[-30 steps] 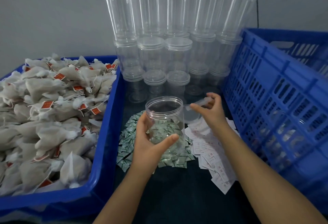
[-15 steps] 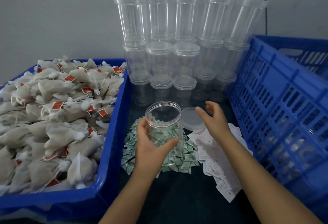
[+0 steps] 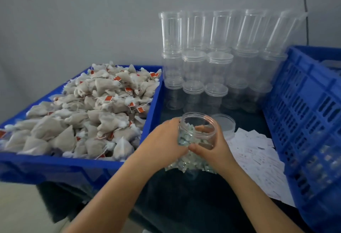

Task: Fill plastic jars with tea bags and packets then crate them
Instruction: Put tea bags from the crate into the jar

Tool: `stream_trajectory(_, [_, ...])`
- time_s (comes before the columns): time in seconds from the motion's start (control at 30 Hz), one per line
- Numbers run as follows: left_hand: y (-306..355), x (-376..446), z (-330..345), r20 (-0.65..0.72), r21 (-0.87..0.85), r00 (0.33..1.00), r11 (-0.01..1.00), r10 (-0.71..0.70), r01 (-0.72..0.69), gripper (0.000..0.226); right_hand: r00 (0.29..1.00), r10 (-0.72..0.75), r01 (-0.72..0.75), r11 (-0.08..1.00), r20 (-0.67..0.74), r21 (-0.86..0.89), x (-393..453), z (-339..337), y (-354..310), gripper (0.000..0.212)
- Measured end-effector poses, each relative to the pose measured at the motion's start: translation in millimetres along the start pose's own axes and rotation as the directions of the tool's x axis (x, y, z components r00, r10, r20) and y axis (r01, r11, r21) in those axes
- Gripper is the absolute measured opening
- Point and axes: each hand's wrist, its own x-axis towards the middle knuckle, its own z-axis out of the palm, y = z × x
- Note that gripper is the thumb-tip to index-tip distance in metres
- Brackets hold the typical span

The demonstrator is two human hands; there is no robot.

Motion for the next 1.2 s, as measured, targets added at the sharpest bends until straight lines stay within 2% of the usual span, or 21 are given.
stream_trajectory(0.1, [-14,2,-36,-0.100,0.142,0.995,0.989,-0.012,0.027,0.057,0.999,-0.023,0.024,1.000,0.028,-0.019,-9,16,8,0.081])
stream_trajectory(0.27, [-59,17,-71,-0.321,0.405,0.945,0.894,-0.058,0.192,0.029,0.998,-0.033,0.035,0.998,0.046,-0.048,-23,41,23,0.098])
stream_trajectory(0.43, [-99,34,-64,-0.249,0.643,0.959,0.716,-0.138,0.270,0.027,0.996,-0.094,0.094,0.995,0.003,-0.035,-32,54,40,0.102])
stream_trajectory(0.63, [-115,52,-44,-0.232,0.742,0.955,0.601,-0.183,0.295,0.035,0.996,-0.087,0.087,0.995,-0.008,-0.041,-31,52,49,0.103])
stream_trajectory(0.8, [-107,50,-58,-0.111,0.705,0.959,0.659,-0.261,0.261,0.026,0.997,-0.074,0.074,0.996,-0.015,-0.047,-31,53,51,0.102])
stream_trajectory(0.97, [-111,43,-75,-0.020,0.696,0.967,0.691,-0.252,0.195,0.021,0.998,-0.068,0.067,0.996,-0.007,-0.061,-30,53,51,0.103])
stream_trajectory(1.03, [-115,41,-78,-0.033,0.706,0.976,0.686,-0.213,0.174,0.023,0.998,-0.068,0.068,0.995,-0.007,-0.069,-30,53,51,0.103])
stream_trajectory(1.13, [-118,39,-78,-0.093,0.771,0.992,0.625,-0.084,0.125,0.024,0.998,-0.069,0.068,0.995,-0.010,-0.071,-30,53,51,0.103])
stream_trajectory(1.2, [-117,38,-81,-0.149,0.751,0.989,0.650,-0.005,0.116,0.016,0.998,-0.069,0.068,0.995,-0.011,-0.069,-31,53,51,0.102])
